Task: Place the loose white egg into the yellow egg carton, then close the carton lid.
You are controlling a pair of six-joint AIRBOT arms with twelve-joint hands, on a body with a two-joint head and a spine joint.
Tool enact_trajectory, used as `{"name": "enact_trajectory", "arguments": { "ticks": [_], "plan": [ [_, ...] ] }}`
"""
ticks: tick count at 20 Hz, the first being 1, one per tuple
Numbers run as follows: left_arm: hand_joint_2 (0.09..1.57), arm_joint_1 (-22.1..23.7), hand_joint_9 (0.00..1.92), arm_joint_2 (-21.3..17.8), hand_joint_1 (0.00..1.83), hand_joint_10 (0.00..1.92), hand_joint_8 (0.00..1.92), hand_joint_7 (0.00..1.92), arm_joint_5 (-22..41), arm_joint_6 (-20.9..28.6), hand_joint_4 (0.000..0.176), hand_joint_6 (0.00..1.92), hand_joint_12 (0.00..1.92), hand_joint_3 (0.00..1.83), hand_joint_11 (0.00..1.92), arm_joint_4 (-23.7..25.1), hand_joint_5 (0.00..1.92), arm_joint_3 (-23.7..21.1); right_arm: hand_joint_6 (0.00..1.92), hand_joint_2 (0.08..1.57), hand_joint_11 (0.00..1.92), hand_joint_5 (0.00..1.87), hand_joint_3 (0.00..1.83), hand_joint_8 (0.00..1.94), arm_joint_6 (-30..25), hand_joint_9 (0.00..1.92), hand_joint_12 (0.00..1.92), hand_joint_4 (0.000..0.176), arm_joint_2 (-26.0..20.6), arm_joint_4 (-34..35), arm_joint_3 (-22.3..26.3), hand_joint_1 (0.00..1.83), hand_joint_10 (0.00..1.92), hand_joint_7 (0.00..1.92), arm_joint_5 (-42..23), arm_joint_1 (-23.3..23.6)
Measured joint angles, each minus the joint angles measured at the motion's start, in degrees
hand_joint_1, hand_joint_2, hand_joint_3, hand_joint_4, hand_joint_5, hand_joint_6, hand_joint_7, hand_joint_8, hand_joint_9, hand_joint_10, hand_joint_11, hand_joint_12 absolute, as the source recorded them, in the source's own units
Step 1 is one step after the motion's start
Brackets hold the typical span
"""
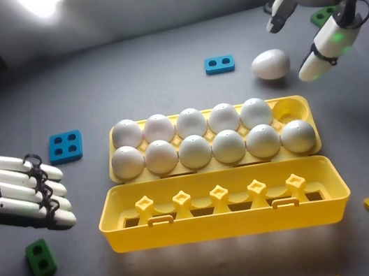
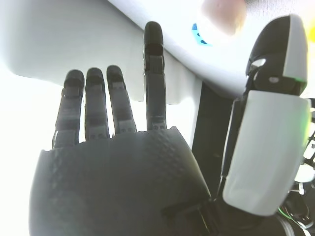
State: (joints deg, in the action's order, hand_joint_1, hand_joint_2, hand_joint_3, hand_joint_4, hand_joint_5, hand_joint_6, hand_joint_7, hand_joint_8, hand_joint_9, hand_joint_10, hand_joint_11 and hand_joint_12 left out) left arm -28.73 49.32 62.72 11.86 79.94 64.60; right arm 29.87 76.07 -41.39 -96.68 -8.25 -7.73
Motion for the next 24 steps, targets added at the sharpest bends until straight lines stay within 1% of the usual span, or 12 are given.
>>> {"name": "enact_trajectory", "arguments": {
  "ticks": [2,3,4,6,9,11,16,19,21,22,23,24],
  "plan": [
    [1.24,0.0,0.17,0.3,0.0,0.01,0.01,0.23,0.2,0.0,0.0,0.01,0.06,0.0,0.07,0.0,0.22,0.5,0.01,0.75,0.03,0.66,0.0,0.01,0.0,0.03,0.02,0.167,0.3,0.0,0.0,0.68,0.0,0.04,0.0,0.1],
    [1.24,0.0,0.17,0.3,0.0,0.01,0.01,0.23,0.2,0.0,0.0,0.0,0.06,0.0,0.06,0.2,0.21,0.6,0.0,0.76,0.02,0.66,0.0,0.01,0.0,0.04,0.02,0.174,0.5,0.0,-0.1,0.66,0.01,0.06,0.0,0.3],
    [1.24,0.0,0.18,0.5,0.0,0.01,0.01,0.23,0.3,0.0,0.0,0.01,0.06,0.0,0.06,0.2,0.21,0.6,0.02,0.77,0.02,0.69,0.01,0.02,0.5,0.04,0.01,0.164,1.0,0.0,-0.3,0.67,0.01,0.08,0.0,0.4],
    [1.24,-0.4,0.19,0.6,0.0,0.01,0.01,0.25,0.8,0.0,0.0,0.01,0.06,0.0,0.07,0.2,0.23,0.6,0.01,0.77,0.03,0.73,0.0,0.0,0.8,0.06,0.03,0.171,2.1,0.0,-1.0,0.65,0.01,0.11,-0.4,0.4],
    [1.24,-1.7,0.18,1.3,0.0,0.0,0.0,0.23,0.9,0.0,0.0,0.01,0.06,0.0,0.06,3.0,0.23,0.6,0.01,0.77,0.03,0.76,0.0,0.01,0.9,0.09,0.06,0.159,3.4,0.0,-2.7,0.7,0.0,0.18,-0.4,0.4],
    [1.24,-2.4,0.17,1.5,0.0,0.0,0.0,0.22,1.0,0.0,0.0,0.0,0.06,0.0,0.04,4.5,0.21,0.6,0.0,0.78,0.0,0.77,0.0,0.0,0.9,0.1,0.15,0.169,3.9,0.0,-3.3,0.69,0.0,0.2,-0.4,0.4],
    [1.24,-2.5,0.18,1.5,0.0,0.0,0.01,0.23,1.0,0.0,0.0,0.0,0.06,0.0,0.05,4.3,0.21,0.5,0.01,0.79,0.02,0.83,0.0,0.0,0.9,0.07,0.04,0.176,5.6,0.0,-5.2,0.71,0.0,0.18,-0.5,0.3],
    [1.24,-2.5,0.18,1.5,0.0,0.0,0.0,0.23,1.0,0.0,0.0,0.0,0.06,0.0,0.04,4.4,0.21,0.5,0.02,0.79,0.01,0.85,0.0,0.0,0.9,0.05,0.04,0.146,6.4,0.0,-5.6,0.77,0.0,0.16,-0.5,0.0],
    [1.24,-2.5,0.17,1.6,0.0,0.0,0.0,0.22,1.0,0.0,0.0,0.0,0.06,0.0,0.04,4.3,0.19,0.5,0.02,0.79,0.0,0.87,0.0,0.0,0.9,0.05,0.04,0.152,6.7,0.0,-5.6,0.77,0.0,0.14,-0.5,-0.1],
    [1.23,-2.5,0.19,1.7,0.0,0.01,0.0,0.24,1.0,0.1,0.0,0.0,0.07,0.0,0.05,4.4,0.2,0.5,0.01,0.8,0.0,0.88,0.0,0.0,0.9,0.05,0.02,0.163,7.0,0.0,-5.6,0.77,0.0,0.14,-0.4,-0.1],
    [1.23,-2.5,0.2,1.8,0.0,0.01,0.01,0.25,0.9,0.2,0.0,0.01,0.08,0.0,0.07,4.4,0.21,0.5,0.02,0.8,0.0,0.9,0.0,0.0,0.9,0.05,0.01,0.156,7.1,0.0,-5.7,0.77,0.0,0.15,-0.5,-0.2],
    [1.24,-2.5,0.2,1.9,0.0,0.01,0.01,0.24,0.8,0.2,0.0,0.01,0.07,0.0,0.06,4.4,0.21,0.4,0.02,0.79,0.0,0.92,0.0,0.01,0.9,0.09,0.02,0.14,7.4,0.0,-6.0,0.79,0.01,0.18,-0.5,-0.3]
  ]
}}
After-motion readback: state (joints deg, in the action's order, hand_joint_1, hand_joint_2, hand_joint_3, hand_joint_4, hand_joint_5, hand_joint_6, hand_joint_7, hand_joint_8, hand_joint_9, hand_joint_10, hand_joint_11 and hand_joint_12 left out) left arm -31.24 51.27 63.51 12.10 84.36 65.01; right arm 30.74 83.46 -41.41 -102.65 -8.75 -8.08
